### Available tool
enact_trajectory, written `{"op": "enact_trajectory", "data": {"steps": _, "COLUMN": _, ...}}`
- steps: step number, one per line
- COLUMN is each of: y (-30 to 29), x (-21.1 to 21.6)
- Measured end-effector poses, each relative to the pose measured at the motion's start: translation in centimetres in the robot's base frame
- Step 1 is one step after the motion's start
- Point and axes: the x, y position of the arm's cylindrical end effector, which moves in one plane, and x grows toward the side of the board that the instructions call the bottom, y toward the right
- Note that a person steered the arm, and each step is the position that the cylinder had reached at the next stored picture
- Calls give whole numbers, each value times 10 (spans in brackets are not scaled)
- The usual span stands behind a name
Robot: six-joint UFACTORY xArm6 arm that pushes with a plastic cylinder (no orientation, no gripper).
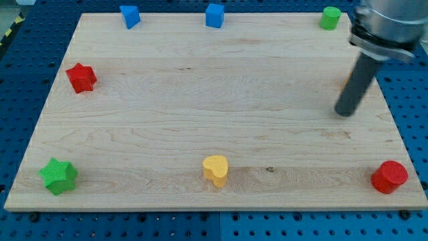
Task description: Move your arm towards the yellow hexagon
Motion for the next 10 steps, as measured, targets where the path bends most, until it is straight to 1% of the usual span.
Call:
{"op": "enact_trajectory", "data": {"steps": 1, "y": 29, "x": 0}}
{"op": "enact_trajectory", "data": {"steps": 2, "y": 119, "x": -9}}
{"op": "enact_trajectory", "data": {"steps": 3, "y": 121, "x": -23}}
{"op": "enact_trajectory", "data": {"steps": 4, "y": 105, "x": -51}}
{"op": "enact_trajectory", "data": {"steps": 5, "y": 96, "x": -64}}
{"op": "enact_trajectory", "data": {"steps": 6, "y": 100, "x": -91}}
{"op": "enact_trajectory", "data": {"steps": 7, "y": 103, "x": -65}}
{"op": "enact_trajectory", "data": {"steps": 8, "y": 92, "x": -39}}
{"op": "enact_trajectory", "data": {"steps": 9, "y": 77, "x": -51}}
{"op": "enact_trajectory", "data": {"steps": 10, "y": 77, "x": -63}}
